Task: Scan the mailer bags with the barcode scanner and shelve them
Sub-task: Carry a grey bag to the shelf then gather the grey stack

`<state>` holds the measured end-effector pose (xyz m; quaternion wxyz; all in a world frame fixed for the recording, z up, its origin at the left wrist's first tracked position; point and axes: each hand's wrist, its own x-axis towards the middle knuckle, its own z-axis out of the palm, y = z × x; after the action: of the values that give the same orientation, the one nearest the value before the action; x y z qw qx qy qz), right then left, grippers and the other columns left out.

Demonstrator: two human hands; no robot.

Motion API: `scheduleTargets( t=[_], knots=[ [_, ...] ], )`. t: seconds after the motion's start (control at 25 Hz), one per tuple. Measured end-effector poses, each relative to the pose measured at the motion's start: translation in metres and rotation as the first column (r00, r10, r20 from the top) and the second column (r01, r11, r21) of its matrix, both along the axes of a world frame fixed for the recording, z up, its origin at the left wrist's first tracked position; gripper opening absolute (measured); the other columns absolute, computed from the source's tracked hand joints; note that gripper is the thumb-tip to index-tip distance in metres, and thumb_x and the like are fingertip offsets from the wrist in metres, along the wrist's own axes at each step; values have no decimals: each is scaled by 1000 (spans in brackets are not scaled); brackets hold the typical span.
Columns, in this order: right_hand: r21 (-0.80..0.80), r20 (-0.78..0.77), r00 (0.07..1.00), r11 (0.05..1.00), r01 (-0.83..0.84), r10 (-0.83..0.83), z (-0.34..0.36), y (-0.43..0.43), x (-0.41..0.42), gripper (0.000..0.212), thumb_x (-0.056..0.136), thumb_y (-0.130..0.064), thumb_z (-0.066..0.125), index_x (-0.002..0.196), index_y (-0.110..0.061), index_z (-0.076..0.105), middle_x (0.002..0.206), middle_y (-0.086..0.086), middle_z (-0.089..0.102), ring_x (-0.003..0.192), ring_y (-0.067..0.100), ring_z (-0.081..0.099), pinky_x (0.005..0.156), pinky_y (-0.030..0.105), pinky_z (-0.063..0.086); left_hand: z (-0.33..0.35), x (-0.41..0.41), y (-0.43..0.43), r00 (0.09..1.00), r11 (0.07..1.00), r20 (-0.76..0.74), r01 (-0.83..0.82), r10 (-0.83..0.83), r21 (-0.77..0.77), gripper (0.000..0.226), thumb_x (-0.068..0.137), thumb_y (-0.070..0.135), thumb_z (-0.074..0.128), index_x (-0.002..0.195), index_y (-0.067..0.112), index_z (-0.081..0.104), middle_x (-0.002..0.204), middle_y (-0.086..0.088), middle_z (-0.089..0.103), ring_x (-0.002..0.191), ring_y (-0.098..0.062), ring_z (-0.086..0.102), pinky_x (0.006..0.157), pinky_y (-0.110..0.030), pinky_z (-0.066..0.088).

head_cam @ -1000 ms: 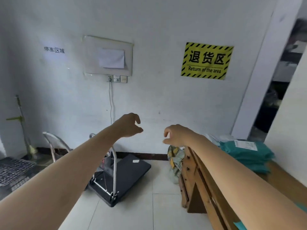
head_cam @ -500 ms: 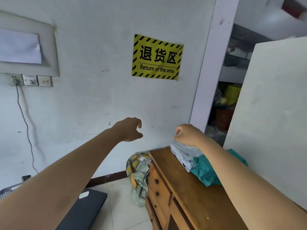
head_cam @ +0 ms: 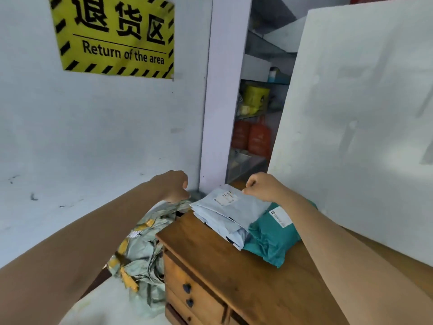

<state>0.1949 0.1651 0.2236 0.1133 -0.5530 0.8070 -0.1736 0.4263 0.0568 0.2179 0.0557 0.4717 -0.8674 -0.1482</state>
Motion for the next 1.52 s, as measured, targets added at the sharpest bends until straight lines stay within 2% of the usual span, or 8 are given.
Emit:
scheduleTargets(
  t=[0.16, 0.36, 0.64, 0.84, 1.0, 1.16, 1.36, 1.52],
  knots=[
    [82, 62, 992, 991, 107, -112, -24, -48, -28, 29, 86, -29, 64, 108, -11, 64, 112, 7, 65, 95, 20, 57, 84, 31, 45, -5, -53, -93, 968, 978, -249, 55, -3, 202, 17, 89, 20, 63, 87, 4, 58, 91, -16, 55, 77, -26, 54, 58, -26, 41],
    [83, 207, 927, 950, 301, -312, -70, -125, -88, 43, 86, -28, 63, 122, -4, 58, 122, 13, 63, 96, 21, 57, 83, 31, 45, -73, -145, -188, 950, 979, -293, 154, -109, 135, 6, 89, 24, 60, 92, 18, 59, 106, -5, 60, 89, -21, 58, 78, -28, 44],
    [467, 602, 334, 659, 590, -726, -163, -183, -149, 67, 89, -22, 64, 144, -5, 32, 148, 14, 38, 121, 32, 49, 95, 38, 45, -155, -222, -299, 970, 941, -204, 189, -134, 281, 24, 85, 26, 64, 99, 7, 59, 102, -7, 62, 88, -21, 55, 72, -27, 39],
    [580, 551, 121, 483, 655, -826, -212, -209, -163, 51, 94, -26, 58, 136, -1, 44, 142, 12, 46, 128, 30, 48, 102, 34, 41, -222, -262, -343, 973, 788, -190, 13, 133, 615, 129, 56, 65, 76, 148, 3, 10, 144, -19, 41, 131, -38, 44, 104, -48, 43],
    [569, 592, -40, 382, 729, -805, -252, -228, -168, 61, 80, -37, 74, 128, -5, 54, 124, 1, 57, 119, 26, 55, 101, 30, 45, -248, -293, -342, 998, 735, -3, -41, 58, 677, 123, 69, 52, 77, 150, 4, -2, 157, -17, 15, 142, -35, 25, 112, -43, 31],
    [453, 492, 8, 263, 852, -871, -280, -234, -153, 52, 63, -42, 79, 101, -14, 59, 103, -1, 66, 92, 22, 64, 79, 30, 54, -303, -300, -354, 1000, 595, 0, -6, 11, 804, 143, 29, 65, 87, 145, 8, 25, 146, -8, 37, 133, -27, 41, 107, -41, 40],
    [478, 638, -99, 292, 829, -764, -285, -241, -144, 39, 75, -27, 79, 103, -16, 53, 92, -3, 61, 90, 17, 57, 67, 18, 46, -312, -293, -353, 958, 557, -246, 126, 145, 821, 39, 56, 20, 90, 89, 18, 70, 93, -4, 73, 85, -22, 69, 85, -42, 55],
    [522, 705, -104, 414, 746, -702, -280, -249, -139, 75, 70, -24, 84, 135, -14, 47, 125, 4, 59, 107, 22, 60, 84, 31, 52, -298, -272, -391, 923, 337, -207, 92, 324, 937, 44, 63, 0, 83, 105, 0, 69, 101, -16, 72, 86, -32, 69, 81, -46, 56]
  ],
)
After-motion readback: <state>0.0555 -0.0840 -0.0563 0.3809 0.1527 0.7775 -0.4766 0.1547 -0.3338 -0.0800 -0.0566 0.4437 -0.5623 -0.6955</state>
